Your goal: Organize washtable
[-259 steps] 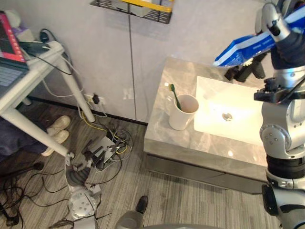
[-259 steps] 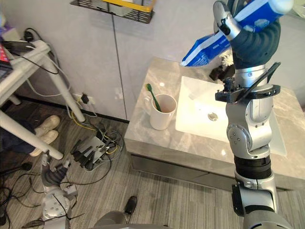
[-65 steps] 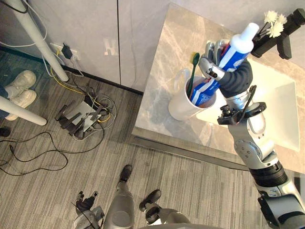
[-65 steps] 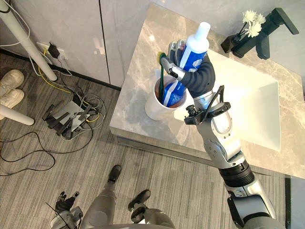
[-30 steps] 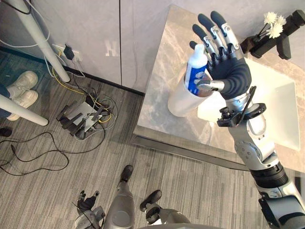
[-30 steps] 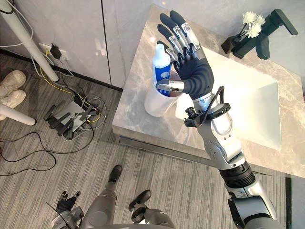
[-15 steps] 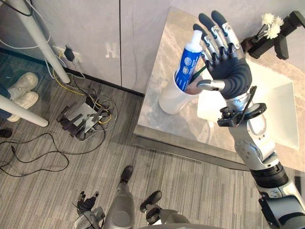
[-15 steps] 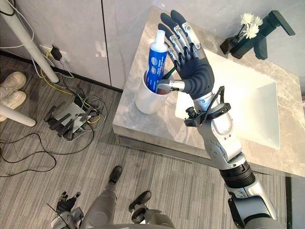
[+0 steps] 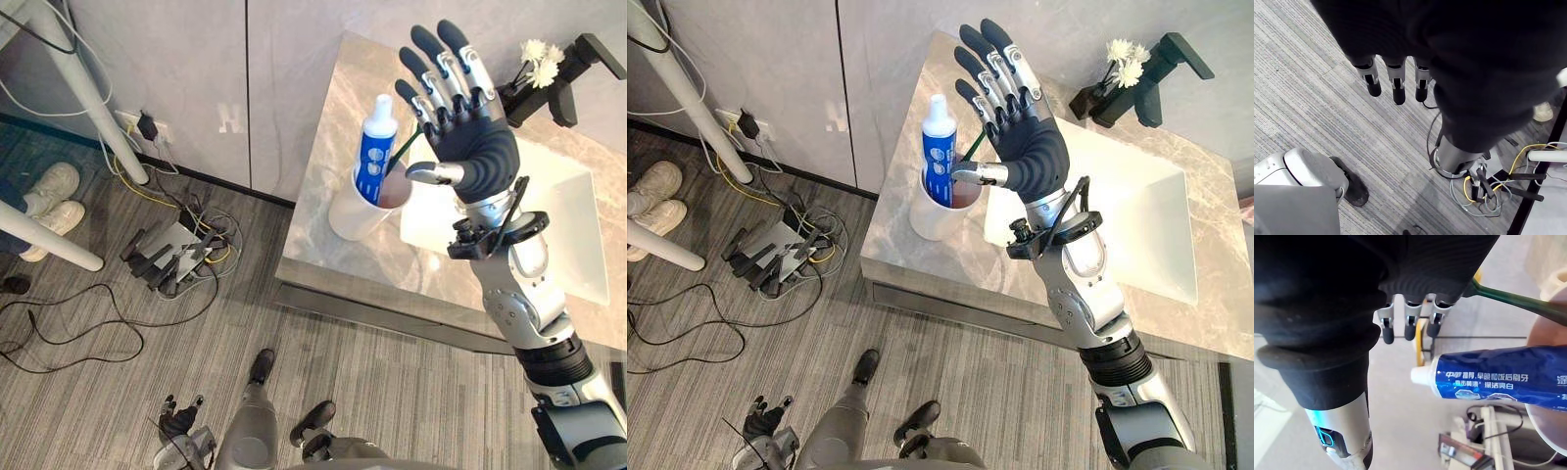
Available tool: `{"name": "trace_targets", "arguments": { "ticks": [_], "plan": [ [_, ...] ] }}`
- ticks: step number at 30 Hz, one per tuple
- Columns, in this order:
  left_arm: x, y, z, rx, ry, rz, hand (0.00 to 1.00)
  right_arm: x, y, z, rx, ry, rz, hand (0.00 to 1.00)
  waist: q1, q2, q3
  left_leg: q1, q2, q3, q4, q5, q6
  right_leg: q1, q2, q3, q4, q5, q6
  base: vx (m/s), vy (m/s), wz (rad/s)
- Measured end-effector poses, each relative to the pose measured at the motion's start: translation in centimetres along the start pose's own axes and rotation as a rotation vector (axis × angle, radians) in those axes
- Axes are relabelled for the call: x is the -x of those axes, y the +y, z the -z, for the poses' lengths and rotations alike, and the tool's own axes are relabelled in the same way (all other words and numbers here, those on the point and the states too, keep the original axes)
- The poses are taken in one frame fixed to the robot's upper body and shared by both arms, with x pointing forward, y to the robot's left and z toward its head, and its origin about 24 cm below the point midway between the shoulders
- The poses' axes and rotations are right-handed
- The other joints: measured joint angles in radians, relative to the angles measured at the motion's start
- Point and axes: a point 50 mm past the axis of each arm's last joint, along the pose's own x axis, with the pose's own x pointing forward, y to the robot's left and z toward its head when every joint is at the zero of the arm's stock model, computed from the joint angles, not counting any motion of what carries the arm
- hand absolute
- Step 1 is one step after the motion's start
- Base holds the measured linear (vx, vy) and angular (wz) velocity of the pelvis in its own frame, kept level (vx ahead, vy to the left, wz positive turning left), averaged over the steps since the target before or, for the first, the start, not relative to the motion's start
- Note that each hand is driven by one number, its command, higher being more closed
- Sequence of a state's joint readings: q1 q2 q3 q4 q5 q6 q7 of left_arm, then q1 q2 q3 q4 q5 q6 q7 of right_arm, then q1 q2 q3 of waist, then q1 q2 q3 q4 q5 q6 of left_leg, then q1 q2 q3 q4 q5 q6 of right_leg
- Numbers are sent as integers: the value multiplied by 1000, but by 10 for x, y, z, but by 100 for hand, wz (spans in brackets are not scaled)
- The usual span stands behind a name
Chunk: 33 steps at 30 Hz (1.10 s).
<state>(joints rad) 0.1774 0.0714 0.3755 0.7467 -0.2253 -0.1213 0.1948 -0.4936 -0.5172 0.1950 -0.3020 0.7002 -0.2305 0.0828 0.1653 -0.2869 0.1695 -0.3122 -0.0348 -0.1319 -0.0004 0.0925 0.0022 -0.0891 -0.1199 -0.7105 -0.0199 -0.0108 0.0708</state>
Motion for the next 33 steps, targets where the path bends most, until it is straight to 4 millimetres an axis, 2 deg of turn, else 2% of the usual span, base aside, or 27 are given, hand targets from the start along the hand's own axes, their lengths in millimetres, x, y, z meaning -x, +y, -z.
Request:
{"name": "trace_targets", "arguments": {
  "ticks": [1, 3, 4, 7, 10, 12, 15, 18, 20, 21, 23, 25, 26, 28, 30, 31, 32, 33],
  "plan": [
    [0, 0, 0, 0, 0, 0, 0, 0, -1, -1, 2, -2, 2, 0, -1, 0, 0, 0, 0, 0, 0, 0, 0, 0, 0, 0, 0, 0, 0, 0, 0, 0],
    [0, 1, 0, 3, 2, -5, 0, -3, -11, -14, 36, -57, 39, 0, -6, -2, -1, 3, 0, 4, 0, 0, 0, 2, -1, 2, 0, 0, 0, 0, 0, -2],
    [0, 2, 1, 7, 4, -11, 0, -6, -20, -29, 64, -125, 87, 0, -12, -2, -1, 7, 0, 8, 0, 1, 2, 4, -2, 6, 0, 0, 0, 0, 0, -7],
    [0, 3, 1, 7, 6, -14, 0, -5, -31, -66, 95, -312, 154, 0, -23, -4, -10, 20, 4, 27, -2, 2, 3, 6, -3, 28, 0, 1, -1, 14, 24, -19],
    [1, 4, 5, 14, 20, -23, 0, -1, -39, -80, 122, -388, 204, 0, -41, 1, -38, 30, 7, 32, -9, 2, 3, 11, -1, 32, -1, 2, -2, 19, 33, -9],
    [2, 6, 9, 13, 40, -32, 0, 4, -46, -88, 126, -443, 274, 0, -42, 5, -55, 49, 12, 44, -24, 2, 3, 18, 0, 39, -1, 2, -2, 12, 30, -15],
    [2, 6, 13, 11, 56, -41, 0, 27, -59, -111, 134, -621, 462, 0, -42, 11, -73, 74, 16, 55, -42, 1, 3, 28, 2, 52, -1, 2, -2, 6, 32, -12],
    [4, 7, 19, 8, 80, -59, 0, 56, -61, -117, 185, -682, 607, 0, -47, 23, -100, 88, 17, 62, -58, 2, 4, 32, 1, 56, -1, 2, -2, 20, 32, -7],
    [6, 6, 25, 6, 107, -60, 0, 70, -59, -112, 204, -661, 677, 0, -51, 38, -120, 99, 17, 79, -62, 2, 5, 36, -1, 62, -1, 2, -2, 41, 35, -16],
    [7, 5, 29, -2, 122, -58, 0, 84, -57, -105, 219, -620, 738, 0, -60, 48, -138, 103, 17, 88, -62, 1, 5, 36, -3, 70, 0, 2, -2, 47, 36, -23],
    [9, 7, 35, -21, 145, -62, 0, 106, -53, -89, 256, -508, 856, 0, -71, 58, -149, 124, 19, 112, -62, -2, 9, 45, -4, 94, 0, 2, -2, 47, 34, -34],
    [11, 12, 43, -27, 179, -81, 0, 135, -47, -64, 260, -325, 1008, 0, -99, 78, -159, 147, 24, 146, -66, -10, 10, 50, -4, 129, 0, 2, -1, 15, 28, -44],
    [12, 12, 45, -28, 188, -83, 0, 143, -44, -58, 259, -271, 1036, 0, -100, 82, -160, 154, 26, 158, -68, -14, 11, 50, -4, 142, -1, 2, -1, -1, 31, -58],
    [13, 14, 49, -29, 207, -88, 0, 166, -33, -38, 250, -93, 1116, 0, -101, 96, -164, 173, 32, 185, -71, -29, 10, 51, -2, 172, 0, 3, -3, -1, 20, -49],
    [14, 14, 51, -27, 213, -87, 0, 194, -20, -10, 240, 176, 1160, 0, -108, 114, -172, 190, 35, 209, -80, -32, 9, 51, -2, 196, 0, 3, -3, 22, 21, -31],
    [14, 14, 52, -25, 215, -86, 0, 201, -17, -3, 246, 252, 1150, 0, -112, 120, -174, 194, 35, 213, -86, -31, 8, 50, -2, 199, 0, 3, -3, 35, 29, -19],
    [16, 14, 54, -23, 222, -88, 0, 212, -8, 13, 232, 390, 1124, 0, -128, 130, -178, 200, 35, 217, -92, -30, 6, 51, -2, 204, 0, 3, -3, 41, 30, -20],
    [17, 15, 56, -24, 227, -90, 0, 225, 2, 27, 198, 505, 1100, 0, -128, 137, -178, 207, 35, 229, -91, -30, 5, 50, -2, 218, 0, 4, -1, 46, 31, -22]
  ]
}}
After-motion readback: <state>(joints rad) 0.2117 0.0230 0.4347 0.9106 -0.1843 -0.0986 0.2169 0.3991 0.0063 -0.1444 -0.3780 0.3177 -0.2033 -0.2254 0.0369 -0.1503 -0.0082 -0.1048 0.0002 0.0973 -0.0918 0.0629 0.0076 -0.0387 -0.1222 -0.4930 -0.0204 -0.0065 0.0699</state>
